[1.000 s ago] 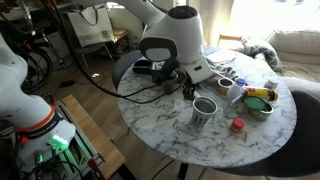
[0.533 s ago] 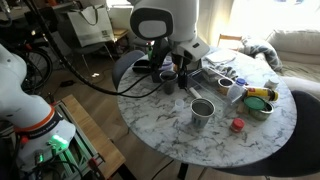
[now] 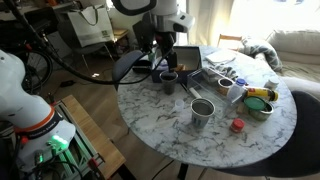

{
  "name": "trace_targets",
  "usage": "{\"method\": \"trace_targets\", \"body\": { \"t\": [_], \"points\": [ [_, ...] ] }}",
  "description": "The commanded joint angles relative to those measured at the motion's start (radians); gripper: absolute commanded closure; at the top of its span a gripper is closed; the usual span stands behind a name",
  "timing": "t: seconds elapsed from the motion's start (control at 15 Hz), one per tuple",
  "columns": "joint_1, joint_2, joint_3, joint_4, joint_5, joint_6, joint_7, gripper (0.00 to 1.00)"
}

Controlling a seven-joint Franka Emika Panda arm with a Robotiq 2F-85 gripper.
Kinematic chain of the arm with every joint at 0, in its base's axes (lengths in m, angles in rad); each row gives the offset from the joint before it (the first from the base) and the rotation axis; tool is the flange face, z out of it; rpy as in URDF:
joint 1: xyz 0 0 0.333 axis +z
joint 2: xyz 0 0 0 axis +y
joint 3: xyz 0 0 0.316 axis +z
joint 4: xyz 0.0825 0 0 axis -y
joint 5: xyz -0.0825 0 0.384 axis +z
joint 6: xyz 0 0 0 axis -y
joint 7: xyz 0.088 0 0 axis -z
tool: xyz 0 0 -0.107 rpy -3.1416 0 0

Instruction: Pick up the silver cup and put it on the right side of the table

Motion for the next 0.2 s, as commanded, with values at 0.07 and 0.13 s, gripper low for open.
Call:
{"method": "trace_targets", "body": {
  "t": [0.07,0.13],
  "points": [
    [0.036,-0.037,-0.001,-0.004,-0.007,-0.025,-0.045,0.0],
    [0.044,-0.046,0.003,-0.006,-0.007,-0.028,-0.053,0.0]
  ]
}}
